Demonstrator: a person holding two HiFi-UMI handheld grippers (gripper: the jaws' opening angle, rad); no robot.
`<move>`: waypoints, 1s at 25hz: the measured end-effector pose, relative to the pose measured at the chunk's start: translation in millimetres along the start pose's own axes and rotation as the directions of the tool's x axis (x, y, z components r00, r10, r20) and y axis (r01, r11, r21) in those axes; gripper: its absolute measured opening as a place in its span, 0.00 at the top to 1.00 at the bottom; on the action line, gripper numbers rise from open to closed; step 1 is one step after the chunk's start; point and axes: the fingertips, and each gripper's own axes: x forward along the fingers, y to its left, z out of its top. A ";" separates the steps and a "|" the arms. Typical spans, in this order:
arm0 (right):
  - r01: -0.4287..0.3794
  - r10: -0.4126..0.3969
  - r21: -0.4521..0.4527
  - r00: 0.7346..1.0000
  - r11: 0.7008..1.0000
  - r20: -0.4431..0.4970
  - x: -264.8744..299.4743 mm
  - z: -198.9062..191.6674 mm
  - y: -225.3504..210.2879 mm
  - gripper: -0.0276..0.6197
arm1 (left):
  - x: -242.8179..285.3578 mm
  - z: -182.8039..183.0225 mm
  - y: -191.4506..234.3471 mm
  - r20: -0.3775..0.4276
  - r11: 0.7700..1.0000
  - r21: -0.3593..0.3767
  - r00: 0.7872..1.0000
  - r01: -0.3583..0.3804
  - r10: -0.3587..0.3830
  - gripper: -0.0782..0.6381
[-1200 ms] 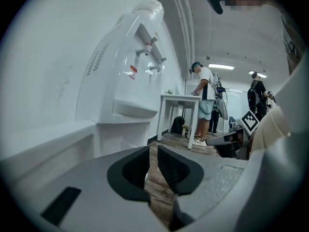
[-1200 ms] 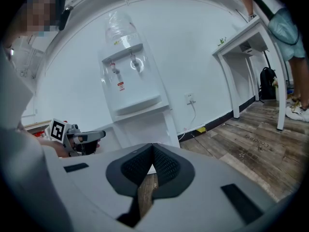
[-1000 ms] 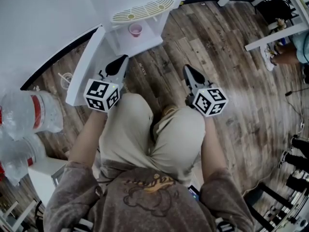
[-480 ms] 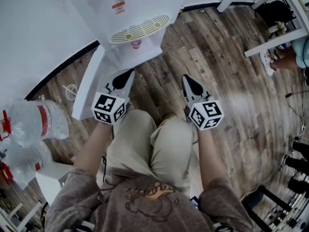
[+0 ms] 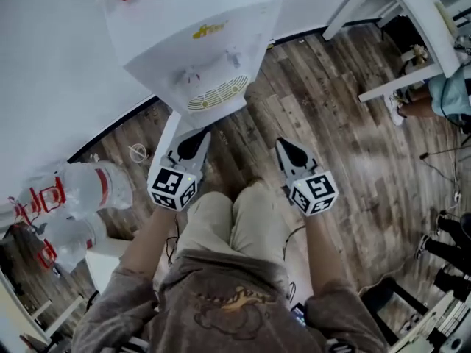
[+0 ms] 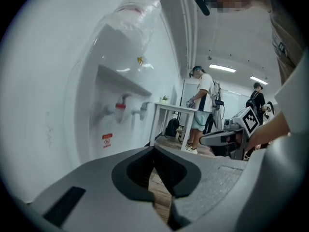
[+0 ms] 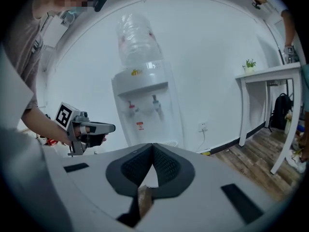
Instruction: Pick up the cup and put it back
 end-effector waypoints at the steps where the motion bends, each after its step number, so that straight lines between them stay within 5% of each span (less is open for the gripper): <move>1: 0.000 0.000 0.005 1.000 1.000 -0.005 -10.4 20.5 4.3 0.95 | -7.2 20.1 -5.3 -0.005 1.000 0.001 1.000 0.001 -0.001 0.89; 14: -0.062 0.060 0.078 0.998 0.995 0.030 -124.0 261.8 72.8 0.95 | -87.0 258.7 -76.6 -0.024 0.998 -0.060 1.000 -0.016 0.014 0.89; 25: -0.119 0.117 0.067 0.992 0.991 0.044 -135.5 339.1 68.2 0.95 | -97.7 352.3 -101.4 0.020 0.997 -0.055 0.998 -0.054 0.055 0.89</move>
